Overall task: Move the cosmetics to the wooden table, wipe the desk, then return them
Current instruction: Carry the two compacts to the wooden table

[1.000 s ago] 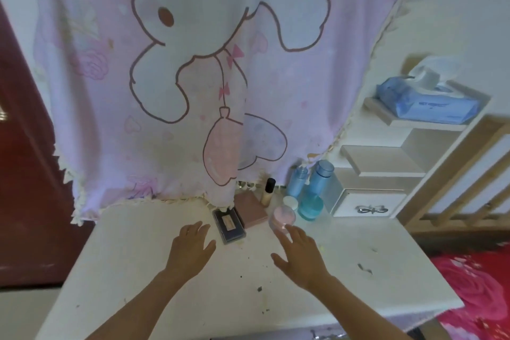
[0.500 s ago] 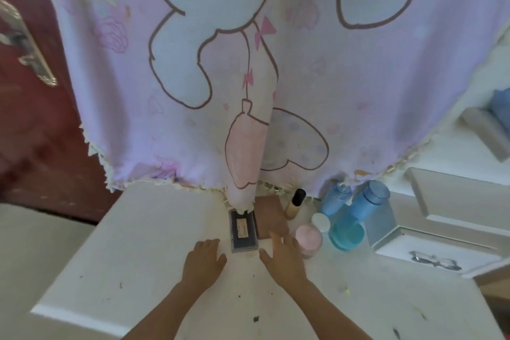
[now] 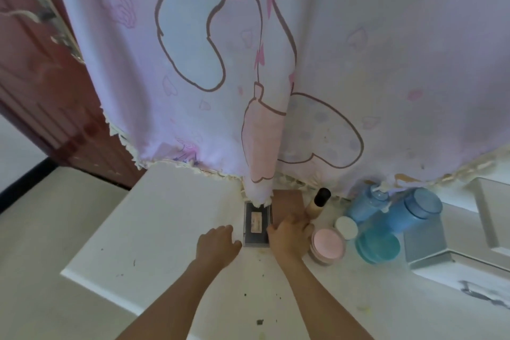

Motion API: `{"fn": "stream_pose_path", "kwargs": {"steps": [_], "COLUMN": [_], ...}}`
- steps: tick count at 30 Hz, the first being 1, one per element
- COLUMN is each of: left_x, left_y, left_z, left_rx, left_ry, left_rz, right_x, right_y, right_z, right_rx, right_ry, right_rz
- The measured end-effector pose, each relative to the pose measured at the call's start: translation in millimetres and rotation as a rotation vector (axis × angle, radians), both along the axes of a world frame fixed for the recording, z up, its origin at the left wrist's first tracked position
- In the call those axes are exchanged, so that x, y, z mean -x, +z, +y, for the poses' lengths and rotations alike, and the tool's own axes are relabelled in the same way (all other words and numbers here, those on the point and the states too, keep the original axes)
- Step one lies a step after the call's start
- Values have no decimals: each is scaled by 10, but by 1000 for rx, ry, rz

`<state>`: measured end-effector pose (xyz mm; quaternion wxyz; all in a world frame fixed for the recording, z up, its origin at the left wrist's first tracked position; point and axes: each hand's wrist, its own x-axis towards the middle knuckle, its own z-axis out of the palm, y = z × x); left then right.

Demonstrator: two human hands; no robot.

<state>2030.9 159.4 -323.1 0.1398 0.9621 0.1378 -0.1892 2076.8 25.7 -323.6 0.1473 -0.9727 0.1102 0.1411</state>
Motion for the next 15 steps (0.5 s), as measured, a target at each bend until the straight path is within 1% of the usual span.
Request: {"fn": "stream_pose_path", "kwargs": {"steps": [5, 8, 12, 15], "left_x": [-64, -61, -48, -22], "left_y": [39, 62, 48, 23], "left_z": [21, 7, -39, -82], "left_rx": [32, 22, -5, -38], "left_ry": [39, 48, 38, 52], "left_rz": [6, -3, -50, -104], "right_x": [-123, -105, -74, -46], "right_y": [92, 119, 129, 130], "right_z": [-22, -24, -50, -81], "right_rx": [-86, -107, -72, -73], "right_ry": [-12, -16, 59, 128], "right_rz": [138, 177, 175, 223]}}
